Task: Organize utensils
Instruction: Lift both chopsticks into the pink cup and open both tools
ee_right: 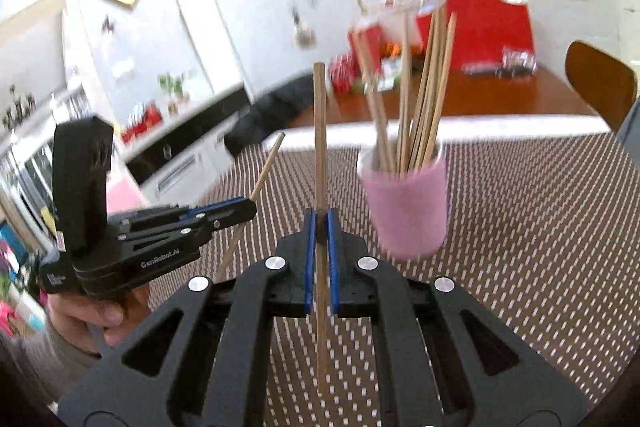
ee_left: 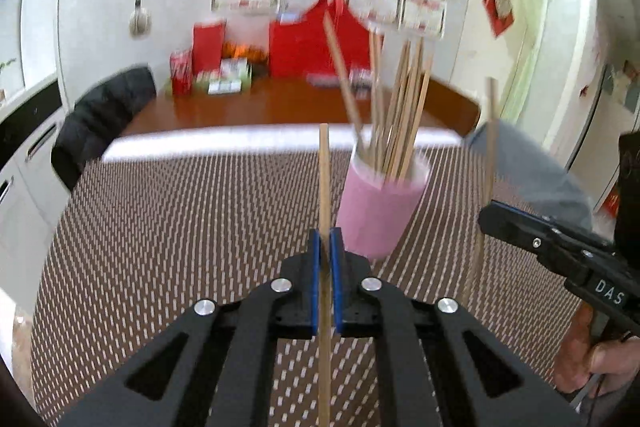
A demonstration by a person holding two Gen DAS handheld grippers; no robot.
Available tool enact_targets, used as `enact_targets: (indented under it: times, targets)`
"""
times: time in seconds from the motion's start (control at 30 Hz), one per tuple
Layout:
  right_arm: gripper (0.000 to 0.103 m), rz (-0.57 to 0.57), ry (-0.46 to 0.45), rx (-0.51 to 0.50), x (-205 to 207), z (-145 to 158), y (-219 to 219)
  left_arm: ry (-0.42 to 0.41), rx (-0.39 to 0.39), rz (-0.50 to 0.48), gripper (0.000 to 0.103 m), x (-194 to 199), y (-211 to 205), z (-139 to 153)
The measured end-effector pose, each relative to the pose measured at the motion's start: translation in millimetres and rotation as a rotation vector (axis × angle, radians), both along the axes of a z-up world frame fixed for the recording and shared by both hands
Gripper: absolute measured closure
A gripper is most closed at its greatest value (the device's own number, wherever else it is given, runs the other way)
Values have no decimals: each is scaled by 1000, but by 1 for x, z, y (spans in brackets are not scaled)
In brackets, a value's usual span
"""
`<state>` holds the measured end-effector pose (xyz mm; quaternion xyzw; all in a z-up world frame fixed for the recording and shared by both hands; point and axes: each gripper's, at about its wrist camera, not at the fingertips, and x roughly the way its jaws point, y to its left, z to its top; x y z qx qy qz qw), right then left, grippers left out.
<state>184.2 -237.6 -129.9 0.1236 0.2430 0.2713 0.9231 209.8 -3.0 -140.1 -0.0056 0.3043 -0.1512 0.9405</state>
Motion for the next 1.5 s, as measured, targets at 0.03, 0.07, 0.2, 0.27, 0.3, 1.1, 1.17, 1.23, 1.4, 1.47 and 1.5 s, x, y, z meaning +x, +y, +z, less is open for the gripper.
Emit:
enact_targets:
  times: [0.03, 0.07, 0.2, 0.27, 0.3, 1.1, 1.17, 1.23, 1.4, 1.47, 1.5]
  targets:
    - [97, -8, -15, 7, 4, 6, 0, -30, -10, 1, 97, 4, -2, 11]
    - [97, -16, -33, 12, 7, 13, -2, -52, -22, -1, 97, 7, -3, 19]
    - [97, -36, -96, 26, 24, 43, -10, -135, -83, -11, 97, 13, -10, 48]
    - [97, -37, -123, 30, 32, 56, -11, -193, -119, -23, 97, 18, -14, 65]
    - [97, -40, -141, 30, 35, 65, -11, -222, -139, -30, 97, 20, -16, 73]
    - [97, -122, -193, -21, 105, 100, -44, -434, -285, 12, 97, 113, -76, 83]
    - [97, -124, -172, -20, 112, 90, -46, -417, -283, 18, 97, 118, -76, 74]
    - [97, -121, -154, -24, 117, 81, -45, -399, -277, 20, 97, 123, -76, 65]
    - [94, -116, -96, -34, 126, 61, -41, -349, -260, 24, 95, 129, -74, 47]
    - [55, -131, -72, -14, 127, 57, -46, -323, -248, 25, 69, 128, -71, 45]
    - [15, -150, -69, 9, 125, 56, -51, -324, -247, 31, 55, 125, -69, 45]
